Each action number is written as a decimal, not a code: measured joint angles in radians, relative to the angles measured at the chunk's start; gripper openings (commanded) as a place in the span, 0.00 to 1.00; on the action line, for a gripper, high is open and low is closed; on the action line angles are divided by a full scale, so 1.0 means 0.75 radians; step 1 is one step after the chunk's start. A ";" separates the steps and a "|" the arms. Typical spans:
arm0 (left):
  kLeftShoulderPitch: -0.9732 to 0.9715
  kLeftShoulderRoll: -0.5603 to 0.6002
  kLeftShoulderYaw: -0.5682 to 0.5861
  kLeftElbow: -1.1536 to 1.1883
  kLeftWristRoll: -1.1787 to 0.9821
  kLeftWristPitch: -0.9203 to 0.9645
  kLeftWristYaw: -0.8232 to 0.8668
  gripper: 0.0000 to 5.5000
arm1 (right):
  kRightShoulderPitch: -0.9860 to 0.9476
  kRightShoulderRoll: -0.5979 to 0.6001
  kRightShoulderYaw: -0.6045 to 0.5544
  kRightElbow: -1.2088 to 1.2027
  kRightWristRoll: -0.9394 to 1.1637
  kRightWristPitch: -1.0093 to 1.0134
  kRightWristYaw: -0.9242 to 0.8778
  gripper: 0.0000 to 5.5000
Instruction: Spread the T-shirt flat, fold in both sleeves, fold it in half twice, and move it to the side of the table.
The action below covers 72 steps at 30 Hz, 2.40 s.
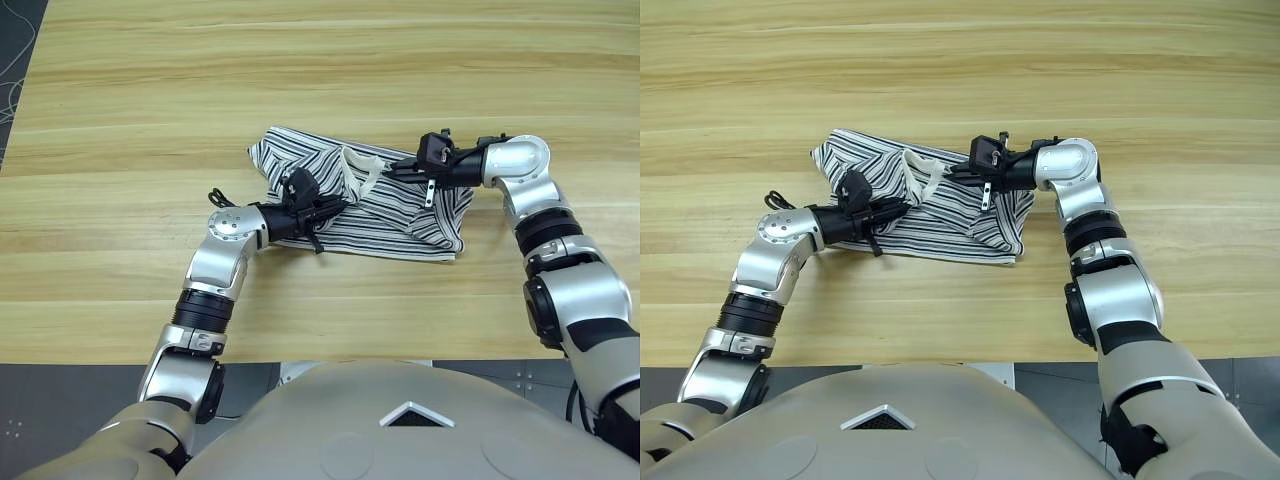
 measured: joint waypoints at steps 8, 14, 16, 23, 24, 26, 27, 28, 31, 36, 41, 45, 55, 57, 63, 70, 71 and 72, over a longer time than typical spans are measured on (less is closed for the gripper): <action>-0.110 0.187 0.073 -0.106 -0.001 -0.100 -0.127 0.02 | 0.002 -0.070 -0.036 -0.085 0.042 0.011 0.075 0.02; -0.447 0.434 0.207 -0.010 -0.005 -0.218 -0.301 0.02 | -0.011 -0.226 -0.097 -0.319 0.108 0.109 0.148 0.02; -0.526 0.466 0.218 0.024 -0.004 -0.250 -0.339 0.02 | -0.021 -0.249 -0.100 -0.401 0.131 0.155 0.171 0.02; -0.156 0.671 0.024 -0.188 0.005 -0.489 -0.764 0.02 | 0.328 -0.555 0.039 -1.037 0.224 0.538 0.516 0.02; -0.048 0.762 -0.006 -0.275 -0.033 -0.539 -0.871 0.02 | 0.409 -0.670 0.105 -1.188 0.270 0.618 0.567 0.02; 0.106 0.920 -0.028 -0.460 -0.182 -0.581 -0.957 0.02 | 0.491 -0.880 0.212 -1.431 0.406 0.751 0.593 0.02; 0.163 1.000 -0.032 -0.556 -0.306 -0.585 -0.973 0.02 | 0.510 -0.962 0.242 -1.524 0.480 0.808 0.597 0.02; 0.208 1.093 -0.032 -0.667 -0.468 -0.581 -0.980 0.02 | 0.516 -1.038 0.264 -1.615 0.566 0.864 0.600 0.02; 0.243 1.282 0.002 -0.861 -0.875 -0.525 -0.985 0.02 | 0.491 -1.200 0.274 -1.801 0.881 1.028 0.601 0.02; 0.106 1.202 0.003 -0.750 -0.813 -0.454 -0.986 0.02 | 0.387 -1.174 0.257 -1.754 0.914 1.064 0.594 0.02; -0.222 0.909 -0.065 -0.359 -0.213 -0.534 -0.663 0.02 | 0.206 -0.839 0.271 -1.361 0.370 0.669 0.187 0.02; -0.508 0.765 -0.139 0.031 0.332 -0.729 -0.224 0.02 | -0.028 -0.633 0.391 -0.951 -0.183 0.223 -0.332 0.02; -0.815 0.415 -0.566 1.099 1.149 -0.971 0.674 0.13 | -0.502 0.020 1.192 0.188 -1.428 -0.008 -1.663 0.11; -0.872 0.291 -0.661 1.328 1.283 -0.981 0.959 0.18 | -0.508 0.149 1.262 0.393 -1.521 0.067 -1.836 0.18; -0.927 0.209 -0.769 1.530 1.479 -0.735 1.583 0.22 | -0.485 0.141 1.221 0.527 -1.536 0.251 -2.101 0.34; -1.092 0.271 -0.596 1.528 1.369 -0.712 1.740 0.22 | -0.506 0.089 1.043 0.532 -1.415 0.318 -2.228 0.34; -1.092 0.270 -0.577 1.528 1.352 -0.728 1.726 0.22 | -0.506 0.089 1.007 0.532 -1.383 0.298 -2.229 0.34; -1.092 0.268 -0.567 1.528 1.333 -0.740 1.709 0.22 | -0.507 0.089 0.973 0.531 -1.351 0.275 -2.226 0.34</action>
